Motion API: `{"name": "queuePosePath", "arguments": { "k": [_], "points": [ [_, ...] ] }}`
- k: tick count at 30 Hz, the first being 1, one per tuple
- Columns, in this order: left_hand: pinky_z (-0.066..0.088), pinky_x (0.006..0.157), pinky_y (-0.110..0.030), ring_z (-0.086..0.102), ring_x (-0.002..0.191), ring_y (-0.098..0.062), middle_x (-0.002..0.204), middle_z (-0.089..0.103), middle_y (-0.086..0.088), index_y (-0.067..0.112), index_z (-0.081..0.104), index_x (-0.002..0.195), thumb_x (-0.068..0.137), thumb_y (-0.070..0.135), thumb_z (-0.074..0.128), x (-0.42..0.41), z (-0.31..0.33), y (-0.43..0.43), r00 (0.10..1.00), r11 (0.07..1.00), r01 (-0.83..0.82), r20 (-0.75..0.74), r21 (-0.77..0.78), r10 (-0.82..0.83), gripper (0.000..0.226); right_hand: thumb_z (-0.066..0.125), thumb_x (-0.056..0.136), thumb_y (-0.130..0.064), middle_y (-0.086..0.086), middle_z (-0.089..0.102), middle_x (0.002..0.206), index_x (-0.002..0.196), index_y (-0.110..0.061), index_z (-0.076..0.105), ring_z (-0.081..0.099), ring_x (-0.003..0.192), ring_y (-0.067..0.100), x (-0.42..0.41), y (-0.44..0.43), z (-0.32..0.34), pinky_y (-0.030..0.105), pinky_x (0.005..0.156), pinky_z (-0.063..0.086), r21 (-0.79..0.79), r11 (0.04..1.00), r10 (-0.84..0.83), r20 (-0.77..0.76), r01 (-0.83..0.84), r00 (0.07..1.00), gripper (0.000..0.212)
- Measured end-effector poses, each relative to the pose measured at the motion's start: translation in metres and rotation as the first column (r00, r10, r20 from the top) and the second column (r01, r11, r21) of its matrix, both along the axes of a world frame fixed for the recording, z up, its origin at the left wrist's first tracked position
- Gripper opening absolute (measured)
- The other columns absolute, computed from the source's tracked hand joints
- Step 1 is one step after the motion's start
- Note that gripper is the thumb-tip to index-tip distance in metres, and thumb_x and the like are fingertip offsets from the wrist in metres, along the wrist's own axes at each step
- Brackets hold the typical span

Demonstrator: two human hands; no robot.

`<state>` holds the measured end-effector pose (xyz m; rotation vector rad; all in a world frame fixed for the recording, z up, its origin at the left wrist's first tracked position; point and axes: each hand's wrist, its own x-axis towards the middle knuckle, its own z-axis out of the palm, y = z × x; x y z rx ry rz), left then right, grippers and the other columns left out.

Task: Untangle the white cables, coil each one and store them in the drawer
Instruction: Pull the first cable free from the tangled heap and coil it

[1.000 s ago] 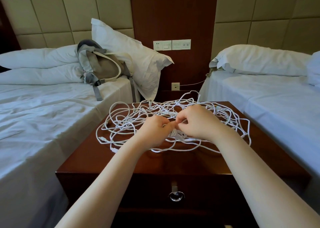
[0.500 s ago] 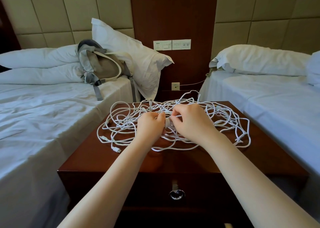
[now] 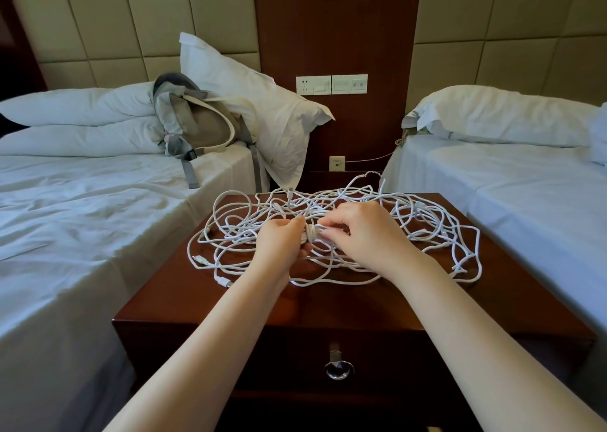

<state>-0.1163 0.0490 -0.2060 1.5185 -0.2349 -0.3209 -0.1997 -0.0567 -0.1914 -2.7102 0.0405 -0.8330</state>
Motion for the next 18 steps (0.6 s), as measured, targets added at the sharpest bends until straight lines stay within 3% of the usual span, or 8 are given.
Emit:
{"name": "queuePosePath", "arguments": {
  "k": [3,7,10,13,15,18],
  "points": [
    [0.038,0.036,-0.018,0.049,0.04,-0.009,0.061,0.056,-0.007,0.006,0.055,0.081,0.095,0.019,0.052,0.0,0.003,0.001,0.999,0.997,0.038,-0.021,-0.074,-0.039,0.019,0.065,0.087,-0.019,-0.002,0.068,0.078,0.088,-0.015,0.076,0.058,0.073,0.015,-0.001,0.001,0.0,0.039,0.067,0.052,-0.016,1.0,-0.005,0.138,0.007,0.99,0.012],
    [0.043,0.043,-0.021,0.052,0.045,-0.012,0.066,0.059,-0.009,0.007,0.054,0.085,0.094,0.019,0.055,-0.002,0.007,0.007,0.99,0.992,0.106,0.101,-0.066,-0.099,0.015,0.068,0.084,-0.016,-0.001,0.073,0.082,0.087,-0.015,0.077,0.064,0.076,0.014,-0.002,0.003,0.002,0.035,0.07,0.054,0.034,0.999,-0.033,0.189,0.027,0.981,0.01],
    [0.05,0.057,-0.027,0.058,0.055,-0.016,0.068,0.061,-0.009,0.006,0.061,0.078,0.093,0.017,0.055,-0.007,0.011,0.01,0.962,0.979,0.203,0.185,-0.004,-0.198,0.019,0.065,0.083,-0.009,0.002,0.072,0.076,0.083,-0.012,0.077,0.064,0.072,0.016,-0.002,-0.003,0.004,0.038,0.069,0.055,0.066,0.997,-0.044,0.187,0.033,0.981,0.012],
    [0.055,0.078,-0.034,0.067,0.076,-0.021,0.079,0.067,-0.01,0.007,0.063,0.083,0.088,0.006,0.06,-0.01,0.013,0.015,0.915,0.946,0.319,0.241,0.058,-0.323,0.005,0.069,0.083,-0.014,0.0,0.073,0.081,0.089,-0.014,0.077,0.064,0.074,0.011,-0.004,-0.007,0.005,0.032,0.073,0.055,0.12,0.992,-0.062,0.161,0.043,0.985,0.01],
    [0.056,0.083,-0.036,0.068,0.081,-0.02,0.082,0.068,-0.008,0.008,0.062,0.087,0.084,0.004,0.064,-0.01,0.012,0.017,0.902,0.946,0.307,0.285,0.108,-0.325,0.005,0.07,0.083,-0.016,-0.001,0.073,0.082,0.09,-0.015,0.077,0.063,0.073,0.009,-0.005,-0.007,0.005,0.028,0.071,0.054,0.135,0.99,-0.067,0.158,0.046,0.985,0.01],
    [0.056,0.078,-0.037,0.065,0.073,-0.018,0.079,0.065,-0.006,0.009,0.063,0.087,0.077,0.006,0.072,-0.01,0.011,0.017,0.886,0.963,0.204,0.384,0.178,-0.259,0.014,0.072,0.081,-0.018,-0.005,0.069,0.08,0.085,-0.017,0.076,0.06,0.072,0.009,-0.004,-0.007,0.003,0.03,0.066,0.053,0.133,0.989,-0.087,0.169,0.065,0.982,0.005]
  ]
}}
